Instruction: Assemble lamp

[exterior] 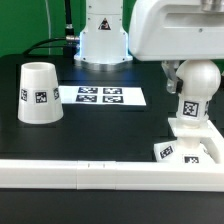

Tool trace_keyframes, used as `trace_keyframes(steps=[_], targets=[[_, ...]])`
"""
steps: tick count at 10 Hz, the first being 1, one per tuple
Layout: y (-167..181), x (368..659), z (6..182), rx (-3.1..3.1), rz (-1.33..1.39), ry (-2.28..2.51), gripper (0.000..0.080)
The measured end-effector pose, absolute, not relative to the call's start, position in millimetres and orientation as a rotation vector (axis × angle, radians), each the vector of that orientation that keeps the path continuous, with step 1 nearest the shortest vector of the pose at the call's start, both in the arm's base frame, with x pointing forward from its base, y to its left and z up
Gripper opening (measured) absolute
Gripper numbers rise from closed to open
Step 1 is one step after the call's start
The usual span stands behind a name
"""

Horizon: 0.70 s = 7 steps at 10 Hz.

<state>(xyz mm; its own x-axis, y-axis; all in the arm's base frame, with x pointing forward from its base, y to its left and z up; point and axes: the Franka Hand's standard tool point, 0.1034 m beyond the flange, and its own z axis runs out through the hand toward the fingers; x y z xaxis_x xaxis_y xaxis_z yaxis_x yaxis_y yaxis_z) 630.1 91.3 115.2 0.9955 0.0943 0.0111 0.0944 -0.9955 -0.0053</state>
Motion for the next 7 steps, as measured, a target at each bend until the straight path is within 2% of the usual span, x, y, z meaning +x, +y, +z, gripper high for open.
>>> trace_keyframes(steps=[3,7], targets=[[87.8,633.2,114.9,-3.090,-0.022,0.323,0.0577],[85.1,633.4,114.5,-3.009,-0.006,0.716,0.0577]])
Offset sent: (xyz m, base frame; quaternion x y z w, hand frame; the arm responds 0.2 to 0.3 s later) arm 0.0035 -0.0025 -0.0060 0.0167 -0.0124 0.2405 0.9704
